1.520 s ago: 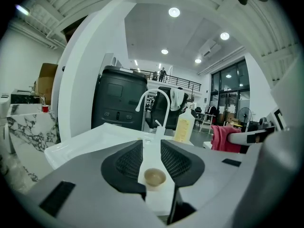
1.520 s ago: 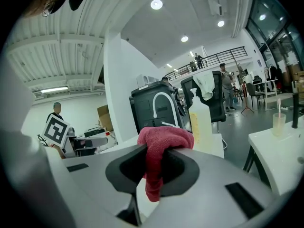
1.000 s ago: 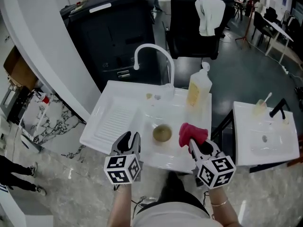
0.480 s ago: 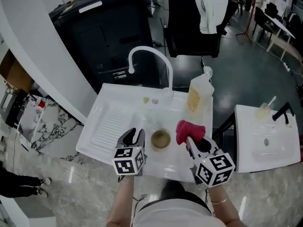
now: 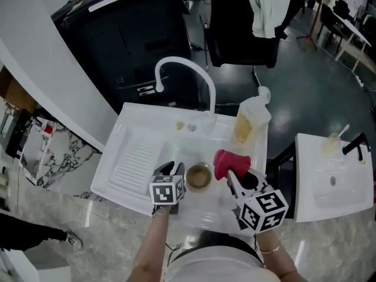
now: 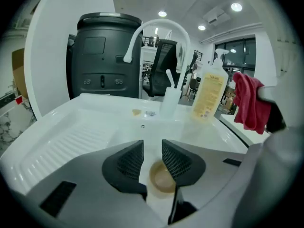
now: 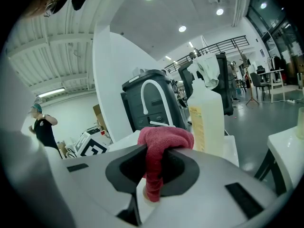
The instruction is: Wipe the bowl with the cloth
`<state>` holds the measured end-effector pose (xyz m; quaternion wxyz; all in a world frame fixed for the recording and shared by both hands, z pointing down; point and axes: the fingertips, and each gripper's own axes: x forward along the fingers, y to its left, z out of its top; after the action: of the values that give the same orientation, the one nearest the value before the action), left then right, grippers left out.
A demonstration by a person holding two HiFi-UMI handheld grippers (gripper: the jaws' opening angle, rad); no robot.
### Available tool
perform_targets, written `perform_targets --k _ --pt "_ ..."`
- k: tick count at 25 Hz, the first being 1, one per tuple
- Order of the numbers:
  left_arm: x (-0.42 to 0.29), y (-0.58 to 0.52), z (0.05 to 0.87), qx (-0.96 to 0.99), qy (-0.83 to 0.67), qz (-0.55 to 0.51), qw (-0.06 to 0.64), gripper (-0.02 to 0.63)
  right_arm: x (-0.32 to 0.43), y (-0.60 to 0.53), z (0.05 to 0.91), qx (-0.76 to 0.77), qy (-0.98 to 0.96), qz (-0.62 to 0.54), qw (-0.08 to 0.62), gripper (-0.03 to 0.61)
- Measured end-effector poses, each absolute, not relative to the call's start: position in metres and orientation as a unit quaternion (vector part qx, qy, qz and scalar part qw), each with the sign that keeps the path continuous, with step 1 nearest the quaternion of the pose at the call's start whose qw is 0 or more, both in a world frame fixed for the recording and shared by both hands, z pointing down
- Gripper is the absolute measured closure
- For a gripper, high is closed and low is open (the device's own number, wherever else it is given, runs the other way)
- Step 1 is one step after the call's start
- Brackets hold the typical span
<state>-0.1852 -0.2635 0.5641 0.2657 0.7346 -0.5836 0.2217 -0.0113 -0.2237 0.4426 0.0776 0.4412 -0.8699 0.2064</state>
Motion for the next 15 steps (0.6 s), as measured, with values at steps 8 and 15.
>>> perform_targets --k 8,15 --pt "-0.174 -0.278 0.639 0.716 -0.542 0.3 0.322 0.483 -0.006 -0.242 0.45 0.442 -0.867 0.214 0.081 0.523" --pt "-0.165 -0.278 0.679 0.692 -0.507 0.351 0.375 0.474 0.002 -0.252 0.457 0.447 -0.863 0.219 0.084 0.523"
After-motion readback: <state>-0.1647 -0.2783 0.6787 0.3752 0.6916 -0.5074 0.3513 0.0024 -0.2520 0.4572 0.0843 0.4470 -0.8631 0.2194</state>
